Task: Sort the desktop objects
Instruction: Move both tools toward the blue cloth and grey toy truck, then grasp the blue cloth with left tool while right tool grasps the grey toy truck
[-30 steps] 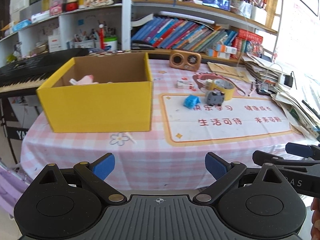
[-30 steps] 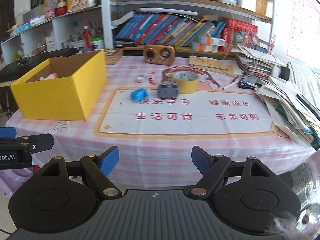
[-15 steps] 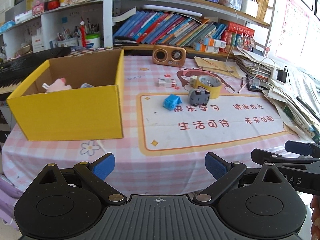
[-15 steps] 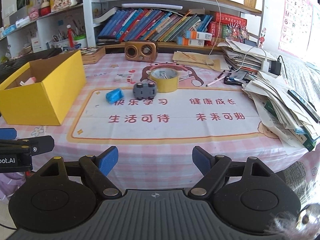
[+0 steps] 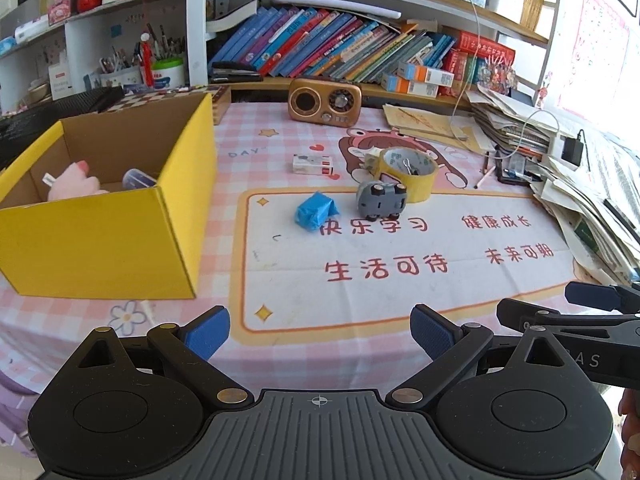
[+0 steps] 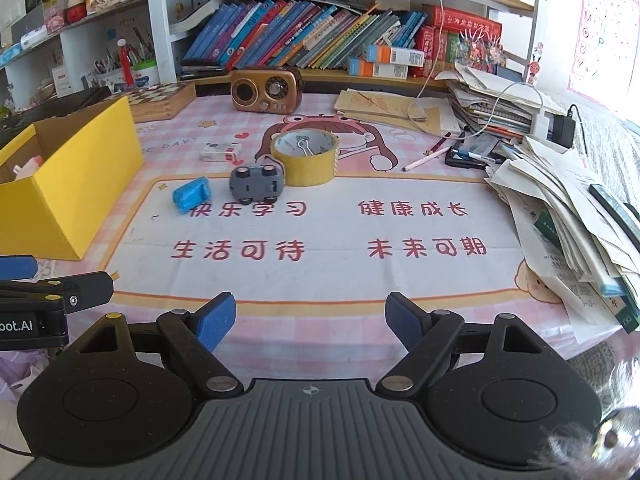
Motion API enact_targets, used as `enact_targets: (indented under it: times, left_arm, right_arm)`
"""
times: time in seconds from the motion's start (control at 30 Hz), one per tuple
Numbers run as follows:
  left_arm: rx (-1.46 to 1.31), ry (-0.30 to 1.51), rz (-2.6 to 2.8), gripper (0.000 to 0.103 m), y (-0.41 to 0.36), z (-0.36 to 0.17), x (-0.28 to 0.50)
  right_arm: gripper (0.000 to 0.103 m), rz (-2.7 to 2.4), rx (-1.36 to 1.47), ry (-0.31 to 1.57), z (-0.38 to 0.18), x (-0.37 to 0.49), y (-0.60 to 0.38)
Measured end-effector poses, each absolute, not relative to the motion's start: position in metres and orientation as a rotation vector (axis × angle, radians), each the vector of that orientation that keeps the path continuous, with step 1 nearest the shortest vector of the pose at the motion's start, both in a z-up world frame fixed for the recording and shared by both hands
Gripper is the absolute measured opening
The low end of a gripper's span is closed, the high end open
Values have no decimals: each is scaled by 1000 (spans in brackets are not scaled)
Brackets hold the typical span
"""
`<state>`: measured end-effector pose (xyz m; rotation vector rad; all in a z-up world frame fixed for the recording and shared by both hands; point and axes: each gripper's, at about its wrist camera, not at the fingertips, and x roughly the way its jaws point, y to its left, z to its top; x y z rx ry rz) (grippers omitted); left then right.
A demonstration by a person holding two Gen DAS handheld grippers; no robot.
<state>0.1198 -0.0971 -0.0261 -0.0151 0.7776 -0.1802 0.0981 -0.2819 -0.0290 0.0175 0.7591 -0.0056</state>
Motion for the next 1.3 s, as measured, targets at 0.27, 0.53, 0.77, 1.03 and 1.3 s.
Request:
enact_targets:
  times: [0.27, 0.53, 0.77, 1.03, 1.3]
  left_arm:
    - [-18, 793, -131, 99, -117, -29, 144]
    - [-9, 802, -69, 99, -128, -28, 164]
    - [-7, 792, -16, 99, -132, -26, 177]
    - [75, 820, 40, 99, -145, -32, 199]
    - [82, 851, 53, 99, -146, -41, 208]
  right_arm:
    - [81, 45, 30, 787, -37, 132, -305]
    - [81, 109, 43, 801, -42, 163, -314]
    - [81, 152, 48, 801, -44, 187, -319]
    - [81, 171, 66, 790, -46, 216, -323]
    - [81, 205, 65, 804, -53, 244, -315]
